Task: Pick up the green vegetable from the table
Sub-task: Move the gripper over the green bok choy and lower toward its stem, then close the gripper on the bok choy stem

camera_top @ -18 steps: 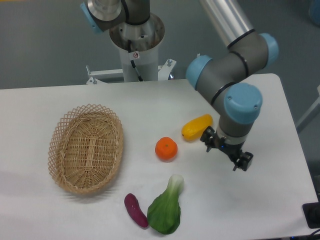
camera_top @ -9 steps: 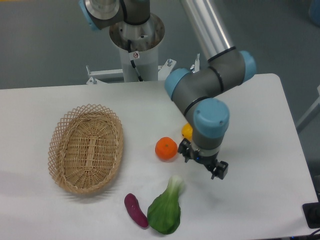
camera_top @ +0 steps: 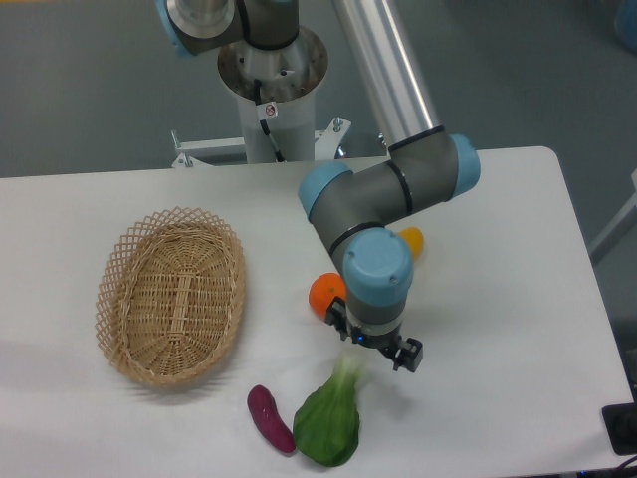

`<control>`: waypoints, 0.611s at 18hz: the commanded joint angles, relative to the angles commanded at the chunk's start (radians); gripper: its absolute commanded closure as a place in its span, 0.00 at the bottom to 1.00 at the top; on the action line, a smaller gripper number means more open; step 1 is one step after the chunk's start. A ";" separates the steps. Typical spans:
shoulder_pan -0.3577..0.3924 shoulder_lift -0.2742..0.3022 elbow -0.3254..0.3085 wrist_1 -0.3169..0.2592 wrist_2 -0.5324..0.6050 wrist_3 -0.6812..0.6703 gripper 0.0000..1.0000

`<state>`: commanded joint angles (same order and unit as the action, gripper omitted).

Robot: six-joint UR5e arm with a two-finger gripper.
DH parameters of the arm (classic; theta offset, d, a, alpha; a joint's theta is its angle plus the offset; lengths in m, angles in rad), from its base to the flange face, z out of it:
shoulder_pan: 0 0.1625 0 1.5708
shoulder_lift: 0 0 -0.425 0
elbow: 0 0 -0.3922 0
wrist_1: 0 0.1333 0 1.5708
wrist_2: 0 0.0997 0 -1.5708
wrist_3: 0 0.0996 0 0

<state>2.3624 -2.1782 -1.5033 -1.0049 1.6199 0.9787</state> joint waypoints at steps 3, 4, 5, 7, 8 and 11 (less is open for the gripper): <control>-0.003 -0.015 -0.003 0.043 -0.002 -0.035 0.00; -0.003 -0.020 -0.003 0.043 0.000 -0.035 0.00; -0.008 -0.023 -0.006 0.043 0.002 -0.034 0.00; -0.011 -0.028 -0.008 0.045 0.005 -0.032 0.04; -0.011 -0.028 -0.008 0.045 0.003 -0.032 0.21; -0.011 -0.028 -0.006 0.043 0.003 -0.035 0.57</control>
<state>2.3516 -2.2059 -1.5094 -0.9618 1.6230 0.9434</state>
